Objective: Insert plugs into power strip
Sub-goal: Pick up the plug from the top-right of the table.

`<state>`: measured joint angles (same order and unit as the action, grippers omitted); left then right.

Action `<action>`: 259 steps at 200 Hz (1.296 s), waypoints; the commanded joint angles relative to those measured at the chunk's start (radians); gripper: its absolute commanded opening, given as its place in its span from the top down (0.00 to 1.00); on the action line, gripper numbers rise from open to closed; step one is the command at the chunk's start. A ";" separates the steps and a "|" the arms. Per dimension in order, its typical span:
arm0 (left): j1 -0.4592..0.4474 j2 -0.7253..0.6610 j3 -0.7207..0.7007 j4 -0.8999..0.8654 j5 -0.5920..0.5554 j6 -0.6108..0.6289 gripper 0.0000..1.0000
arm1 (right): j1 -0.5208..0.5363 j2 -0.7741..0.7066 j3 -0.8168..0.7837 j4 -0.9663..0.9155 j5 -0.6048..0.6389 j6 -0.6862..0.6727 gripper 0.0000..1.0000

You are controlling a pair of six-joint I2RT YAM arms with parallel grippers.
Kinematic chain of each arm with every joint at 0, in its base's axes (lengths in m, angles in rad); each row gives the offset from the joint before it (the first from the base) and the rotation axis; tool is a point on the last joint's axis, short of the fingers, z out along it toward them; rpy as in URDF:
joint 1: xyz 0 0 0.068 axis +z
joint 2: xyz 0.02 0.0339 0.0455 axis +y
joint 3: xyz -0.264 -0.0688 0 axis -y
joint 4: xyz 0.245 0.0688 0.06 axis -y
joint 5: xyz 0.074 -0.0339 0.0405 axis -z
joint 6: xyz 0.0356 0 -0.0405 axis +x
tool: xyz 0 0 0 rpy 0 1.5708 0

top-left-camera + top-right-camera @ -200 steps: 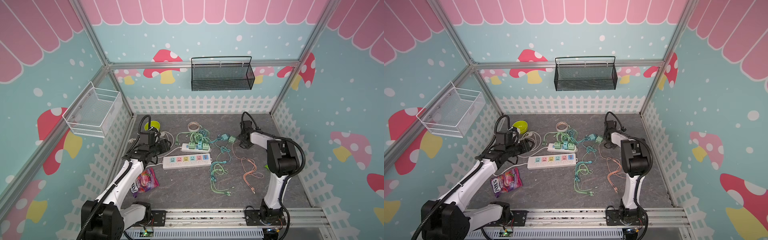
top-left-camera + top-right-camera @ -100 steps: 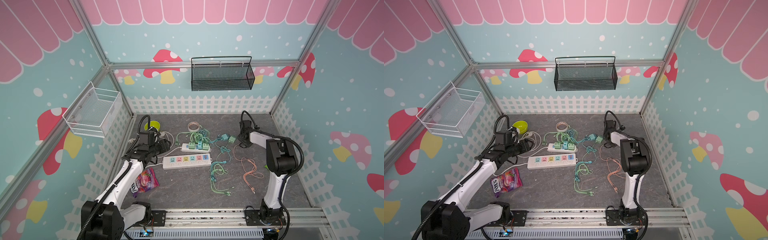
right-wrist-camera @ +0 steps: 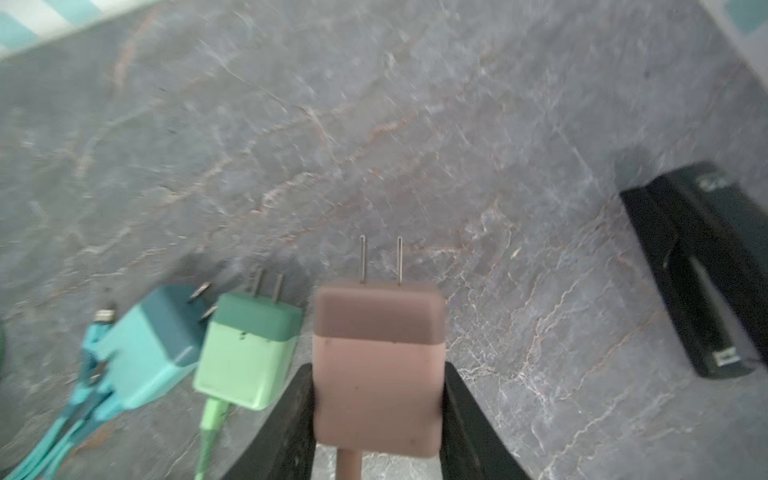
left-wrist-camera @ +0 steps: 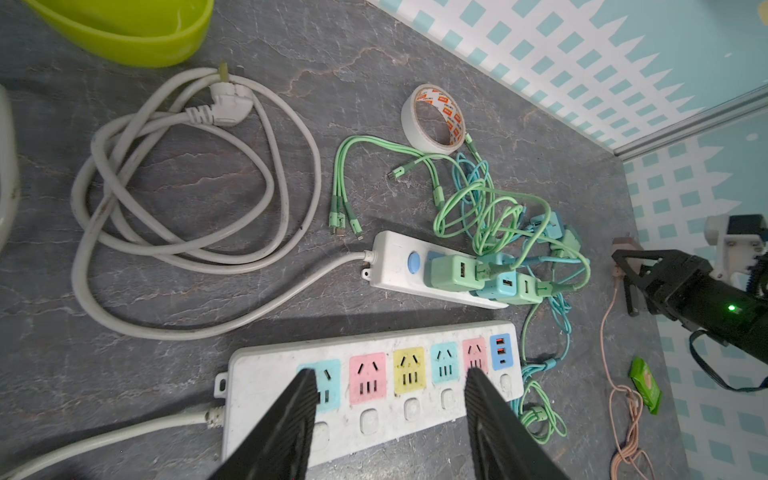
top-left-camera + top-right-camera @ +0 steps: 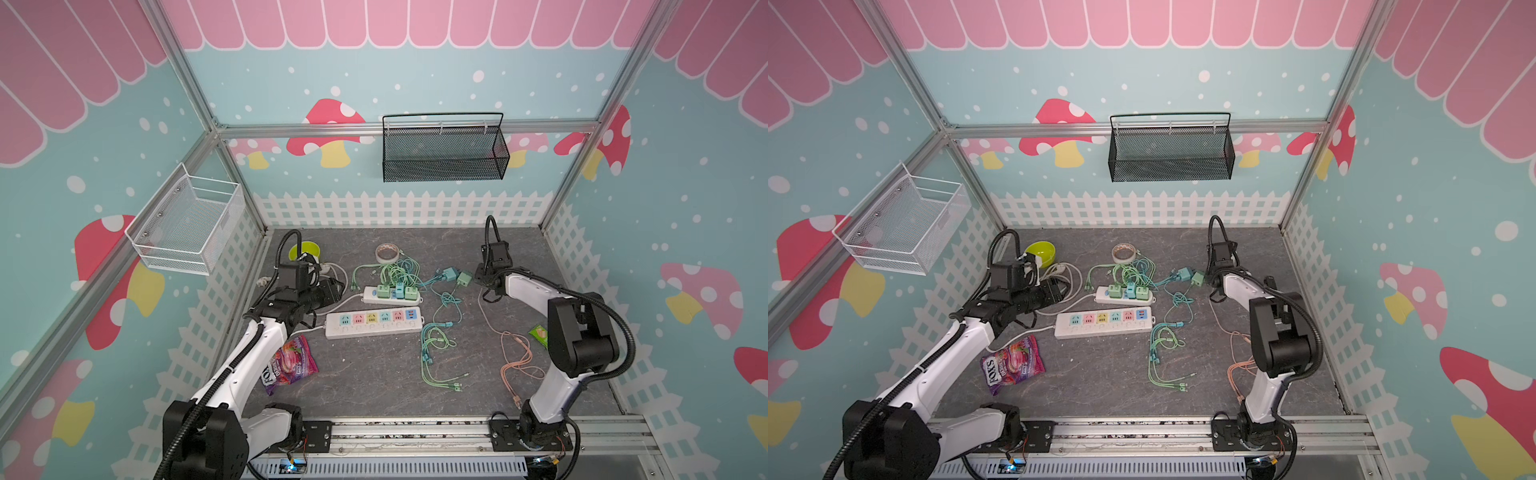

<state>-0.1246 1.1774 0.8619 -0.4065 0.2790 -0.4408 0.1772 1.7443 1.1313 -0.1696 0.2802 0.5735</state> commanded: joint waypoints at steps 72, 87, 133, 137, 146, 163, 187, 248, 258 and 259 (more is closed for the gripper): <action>0.006 0.013 0.071 0.025 0.241 0.006 0.42 | 0.095 -0.333 -0.098 0.210 -0.226 -0.521 0.76; 0.005 0.009 0.086 0.039 0.284 -0.012 0.43 | 0.107 -0.378 -0.096 0.222 -0.329 -0.571 0.80; 0.000 0.002 0.144 0.080 0.443 -0.061 0.40 | 0.142 -0.480 -0.094 0.249 -0.567 -0.665 0.79; 0.000 0.003 0.150 0.080 0.459 -0.064 0.40 | 0.144 -0.485 -0.094 0.249 -0.578 -0.668 0.79; -0.003 0.004 0.160 0.080 0.485 -0.073 0.38 | 0.149 -0.494 -0.093 0.248 -0.599 -0.665 0.79; -0.016 0.000 0.179 0.080 0.519 -0.081 0.36 | 0.158 -0.499 -0.078 0.211 -0.648 -0.668 0.79; -0.048 -0.021 0.198 0.081 0.516 -0.093 0.34 | 0.195 -0.510 -0.064 0.155 -0.696 -0.695 0.79; -0.170 -0.007 0.238 0.081 0.496 -0.137 0.33 | 0.309 -0.574 -0.077 0.101 -0.728 -0.742 0.80; -0.187 -0.006 0.242 0.081 0.487 -0.139 0.33 | 0.323 -0.577 -0.079 0.093 -0.736 -0.747 0.80; -0.189 -0.006 0.242 0.081 0.486 -0.139 0.33 | 0.324 -0.578 -0.079 0.092 -0.738 -0.747 0.80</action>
<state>-0.2806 1.1725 1.0695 -0.3351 0.7635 -0.5575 0.4759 1.1957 1.0374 -0.0612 -0.4164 -0.1314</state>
